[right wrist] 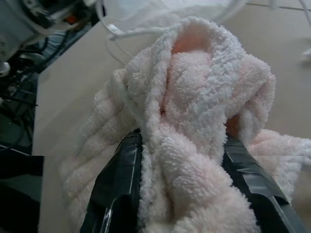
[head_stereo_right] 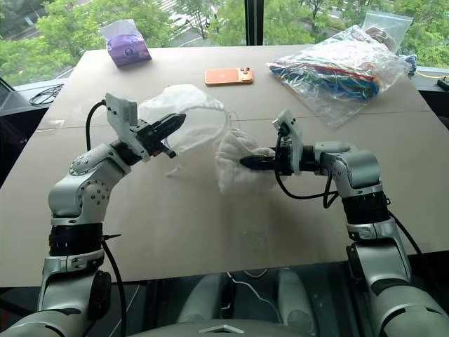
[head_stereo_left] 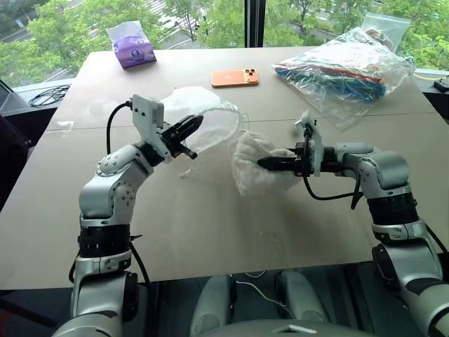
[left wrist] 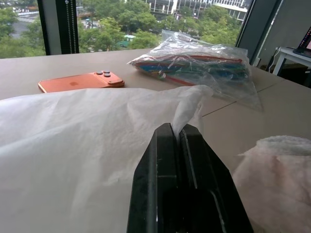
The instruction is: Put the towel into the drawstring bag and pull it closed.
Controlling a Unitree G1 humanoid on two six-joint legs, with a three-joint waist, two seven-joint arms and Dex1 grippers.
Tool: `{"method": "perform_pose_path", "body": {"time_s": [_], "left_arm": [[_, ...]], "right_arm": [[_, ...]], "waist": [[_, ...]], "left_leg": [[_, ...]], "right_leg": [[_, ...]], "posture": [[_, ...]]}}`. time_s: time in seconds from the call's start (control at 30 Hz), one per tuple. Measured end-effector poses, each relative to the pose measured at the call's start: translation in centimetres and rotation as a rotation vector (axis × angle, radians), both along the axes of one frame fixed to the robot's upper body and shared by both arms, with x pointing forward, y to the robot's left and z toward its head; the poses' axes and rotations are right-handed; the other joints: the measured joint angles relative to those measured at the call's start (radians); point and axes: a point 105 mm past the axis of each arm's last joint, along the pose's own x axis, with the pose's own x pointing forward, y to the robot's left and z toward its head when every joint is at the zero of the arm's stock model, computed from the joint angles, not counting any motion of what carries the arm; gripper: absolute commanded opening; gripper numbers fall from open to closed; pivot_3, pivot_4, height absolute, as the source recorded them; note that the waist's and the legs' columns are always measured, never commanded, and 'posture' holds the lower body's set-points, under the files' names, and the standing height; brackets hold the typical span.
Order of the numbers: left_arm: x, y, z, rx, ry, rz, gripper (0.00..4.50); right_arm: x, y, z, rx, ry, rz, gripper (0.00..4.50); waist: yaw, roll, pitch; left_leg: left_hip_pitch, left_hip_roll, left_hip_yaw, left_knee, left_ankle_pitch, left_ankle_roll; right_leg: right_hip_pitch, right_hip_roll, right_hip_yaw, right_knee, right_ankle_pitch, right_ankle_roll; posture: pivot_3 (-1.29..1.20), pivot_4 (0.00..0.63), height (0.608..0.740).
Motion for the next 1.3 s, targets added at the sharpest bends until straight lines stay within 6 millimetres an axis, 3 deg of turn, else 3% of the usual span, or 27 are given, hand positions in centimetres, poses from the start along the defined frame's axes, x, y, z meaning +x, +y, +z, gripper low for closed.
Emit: {"method": "perform_pose_path", "body": {"time_s": [0.13, 0.37, 0.57, 0.7, 0.8, 0.97, 1.13, 1.3], "left_arm": [[-0.3, -0.6, -0.4, 0.012, 0.026, -0.057, 0.0], [-0.9, -1.4, -0.7, 0.015, 0.059, -0.129, 0.0], [-1.7, -2.5, -0.3, 0.007, 0.066, -0.196, 0.0], [-2.4, -3.2, -0.1, -0.007, 0.07, -0.244, 0.0], [-3.2, -3.6, -0.8, 0.004, 0.097, -0.282, 0.0], [-4.0, -3.6, -1.6, 0.018, 0.132, -0.307, 0.0], [-4.4, -3.9, -1.8, 0.008, 0.145, -0.33, 0.0], [-4.8, -5.0, -2.0, -0.007, 0.152, -0.37, 0.0]], "right_arm": [[-0.2, 2.6, 0.5, 0.047, 0.001, -0.032, 1.26], [1.4, 3.3, 0.4, 0.069, 0.025, -0.152, 1.26], [1.7, 4.4, -0.2, 0.086, 0.07, -0.182, 1.26], [2.2, 5.2, -1.5, 0.075, 0.13, -0.225, 1.26], [3.2, 5.9, -1.4, 0.164, 0.205, -0.291, 1.26], [4.9, 5.3, 1.3, 0.501, 0.398, -0.392, 1.26], [6.3, 2.1, 1.5, 0.71, 0.575, -0.511, 1.26], [7.9, -0.3, 0.3, 0.855, 0.8, -0.68, 1.26]], "waist": [[0.003, 0.0, 0.0], [0.009, 0.0, 0.0], [0.006, 0.0, 0.0], [0.004, 0.0, 0.0], [0.002, 0.0, 0.0], [0.004, 0.0, 0.0], [0.006, 0.0, 0.0], [-0.006, 0.0, 0.001]], "left_leg": [[0.0, -0.001, 0.0, 0.001, 0.0, 0.0], [0.001, -0.002, 0.0, 0.001, 0.001, -0.002], [0.001, -0.001, 0.0, 0.001, 0.001, -0.002], [0.002, -0.001, 0.001, 0.001, 0.001, -0.002], [0.002, -0.001, 0.001, 0.001, 0.001, -0.002], [0.002, 0.0, 0.001, 0.001, 0.001, -0.002], [0.002, -0.001, 0.001, 0.001, 0.001, -0.002], [0.003, 0.0, 0.001, 0.001, 0.001, -0.001]], "right_leg": [[0.0, 0.0, 0.0, 0.002, 0.0, 0.0], [0.0, 0.0, 0.0, 0.003, 0.0, 0.0], [0.0, 0.0, 0.0, 0.004, 0.0, 0.0], [0.0, 0.001, 0.001, 0.005, 0.0, 0.0], [0.0, 0.001, 0.002, 0.006, 0.0, 0.0], [0.0, 0.001, 0.001, 0.007, 0.0, 0.0], [0.0, 0.0, 0.002, 0.006, 0.0, 0.0], [0.0, 0.001, 0.002, 0.008, 0.0, -0.001]], "posture": [[0.0, 0.15, 0.74], [0.0, 0.15, 0.74], [0.0, 0.15, 0.74], [0.0, 0.15, 0.74], [0.0, 0.15, 0.74], [0.0, 0.15, 0.74], [0.0, 0.15, 0.74], [0.0, 0.15, 0.74]]}}
